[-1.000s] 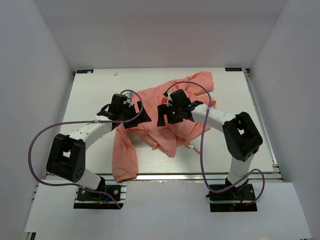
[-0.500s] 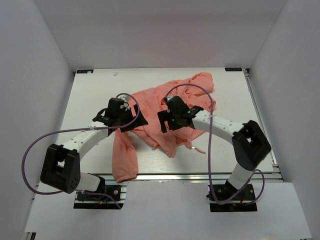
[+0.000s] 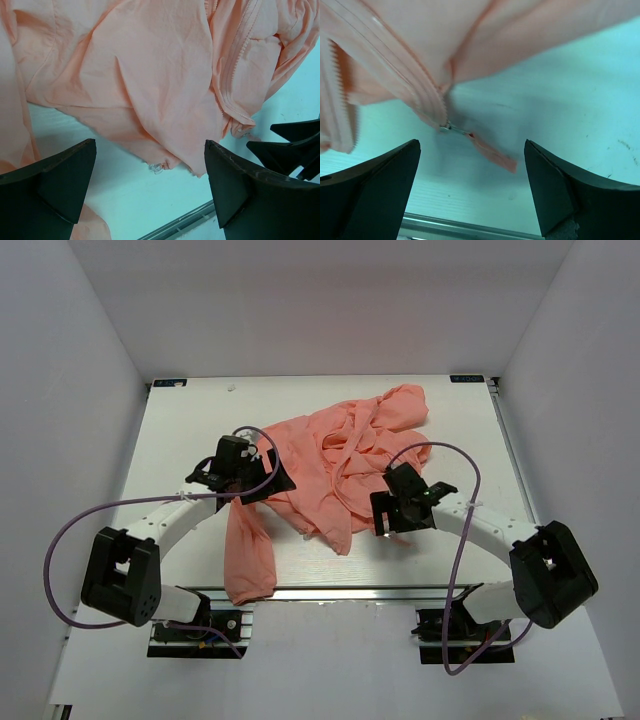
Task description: Zip up the jacket
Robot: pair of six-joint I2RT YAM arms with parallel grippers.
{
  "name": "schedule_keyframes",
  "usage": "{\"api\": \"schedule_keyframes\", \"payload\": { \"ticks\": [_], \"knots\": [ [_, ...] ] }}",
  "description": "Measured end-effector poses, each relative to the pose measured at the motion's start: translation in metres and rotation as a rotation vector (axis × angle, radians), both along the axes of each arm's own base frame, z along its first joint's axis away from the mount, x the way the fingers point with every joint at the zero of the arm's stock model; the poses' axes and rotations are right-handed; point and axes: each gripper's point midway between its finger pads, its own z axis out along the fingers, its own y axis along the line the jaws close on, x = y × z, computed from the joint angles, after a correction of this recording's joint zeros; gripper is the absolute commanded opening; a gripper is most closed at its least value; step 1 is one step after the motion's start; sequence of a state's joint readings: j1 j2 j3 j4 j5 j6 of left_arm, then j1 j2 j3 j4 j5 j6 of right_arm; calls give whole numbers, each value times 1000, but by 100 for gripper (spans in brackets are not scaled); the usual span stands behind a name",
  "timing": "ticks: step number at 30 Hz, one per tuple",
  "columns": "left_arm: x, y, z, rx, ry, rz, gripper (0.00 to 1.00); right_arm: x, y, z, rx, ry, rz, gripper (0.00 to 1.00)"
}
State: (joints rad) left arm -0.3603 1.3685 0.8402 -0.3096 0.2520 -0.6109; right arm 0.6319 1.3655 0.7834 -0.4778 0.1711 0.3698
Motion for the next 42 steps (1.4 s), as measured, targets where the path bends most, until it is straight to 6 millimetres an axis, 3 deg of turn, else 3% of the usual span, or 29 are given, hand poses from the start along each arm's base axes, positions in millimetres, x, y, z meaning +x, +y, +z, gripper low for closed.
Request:
{"api": "schedule_keyframes", "payload": {
  "ticks": [6,8,12,13,18,25,34,38,42],
  "knots": [
    [0,-1,-3,1,8,-2,98,-19,-14,-17,-20,70,-17,78],
    [0,-1,-4,2,12,-2,98,-22,-16,-21,-27,83,-15,69],
    [2,-2,-3,1,9,-3,98,-26,-18,-29,-41,111,-21,40],
    [3,-2,-3,0,8,-3,98,-26,-18,-30,-43,115,-23,27],
    [3,-2,-3,1,9,-3,98,-24,-23,-31,-53,116,-48,2],
    [8,-4,-2,3,7,-5,98,-19,-48,-13,-101,71,-151,0],
    [12,-4,-4,9,5,-10,98,14,-77,70,-206,-124,-293,0],
    [12,-5,-5,10,7,-10,98,15,-65,91,-158,-163,-208,0],
    [12,-5,-5,9,6,-10,98,-17,-8,85,-34,-112,118,0]
  ]
}}
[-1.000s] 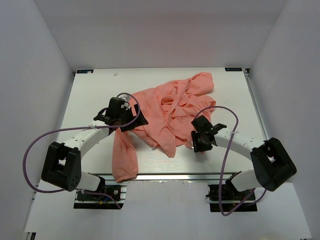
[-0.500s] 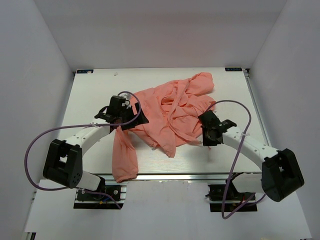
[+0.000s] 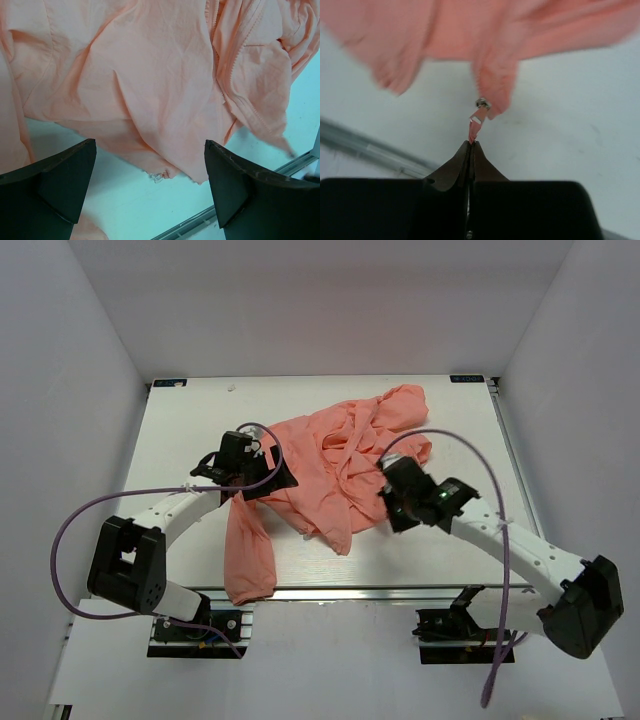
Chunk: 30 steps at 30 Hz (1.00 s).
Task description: Zip up the jacket
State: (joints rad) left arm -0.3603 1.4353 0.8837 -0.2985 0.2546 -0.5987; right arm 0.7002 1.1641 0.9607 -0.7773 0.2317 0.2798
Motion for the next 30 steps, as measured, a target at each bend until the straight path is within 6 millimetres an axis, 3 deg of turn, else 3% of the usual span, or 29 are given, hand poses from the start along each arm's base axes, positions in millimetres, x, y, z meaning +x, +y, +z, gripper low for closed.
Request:
{"api": "schedule_keyframes", "payload": {
  "ticks": [2,5,8,9,11,14,15,17,24,30],
  "knots": [
    [0,0,0,0,1,0,98,-30,35,-17,18,72,196,0],
    [0,0,0,1,2,0,98,-71,66,-50,-34,199,401,0],
    [-2,0,-1,4,9,-1,98,-100,76,-83,-92,324,499,18],
    [-2,0,-2,5,11,-1,98,-104,74,-90,-105,353,501,32],
    [-3,1,-2,8,12,1,98,-110,69,-97,-120,387,497,43],
    [-3,1,-2,10,13,2,98,-108,69,-88,-95,357,479,59],
    [-3,2,-2,10,13,3,98,-106,70,-82,-77,329,471,74],
    [-3,2,-2,12,14,3,98,-98,72,-67,-41,258,444,88],
    [-6,3,-4,18,25,0,98,-58,71,-23,105,38,284,89],
    [-7,3,0,15,17,0,98,-44,65,-44,29,41,254,80]
  ]
}}
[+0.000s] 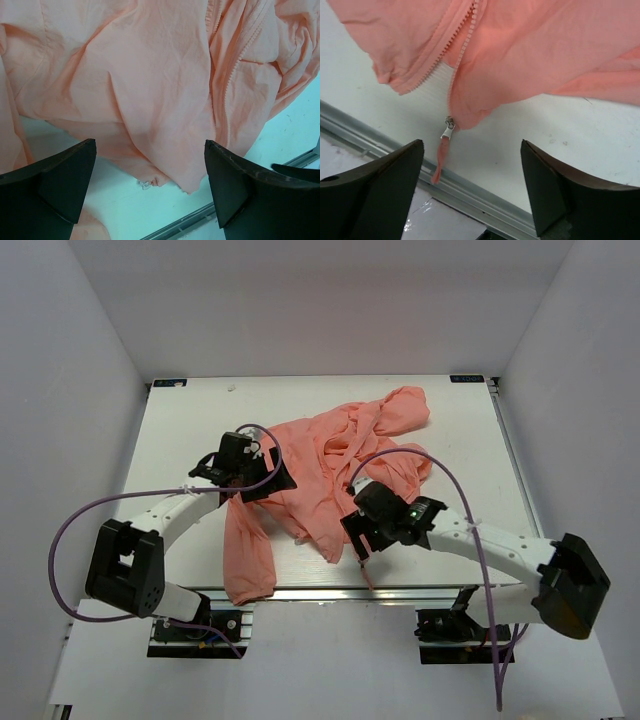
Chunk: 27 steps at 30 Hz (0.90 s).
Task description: Zip up the jacket
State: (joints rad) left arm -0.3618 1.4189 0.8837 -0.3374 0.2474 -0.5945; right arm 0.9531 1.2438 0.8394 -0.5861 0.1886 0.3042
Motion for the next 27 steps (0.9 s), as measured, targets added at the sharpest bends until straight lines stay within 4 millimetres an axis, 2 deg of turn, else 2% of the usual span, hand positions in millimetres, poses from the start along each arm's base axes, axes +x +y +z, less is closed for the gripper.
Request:
{"api": "schedule_keyframes", "payload": {
  "ticks": [2,3,5,13,22,26,27],
  "knots": [
    [0,0,2,-1,-3,0,98,2,1,-13,-39,17,17,75],
    [-1,0,2,-2,-5,-1,98,3,2,-19,-54,23,24,67],
    [-1,0,3,-2,-7,0,98,5,3,-28,-80,31,37,60],
    [-6,2,3,1,-2,-1,98,12,7,-51,-135,36,63,59],
    [-8,4,1,8,8,1,98,10,12,-69,-153,77,93,58],
    [-8,4,1,10,10,2,98,8,19,-72,-127,94,105,46],
    [-8,4,1,12,11,3,98,9,20,-72,-122,93,104,39]
  ]
}}
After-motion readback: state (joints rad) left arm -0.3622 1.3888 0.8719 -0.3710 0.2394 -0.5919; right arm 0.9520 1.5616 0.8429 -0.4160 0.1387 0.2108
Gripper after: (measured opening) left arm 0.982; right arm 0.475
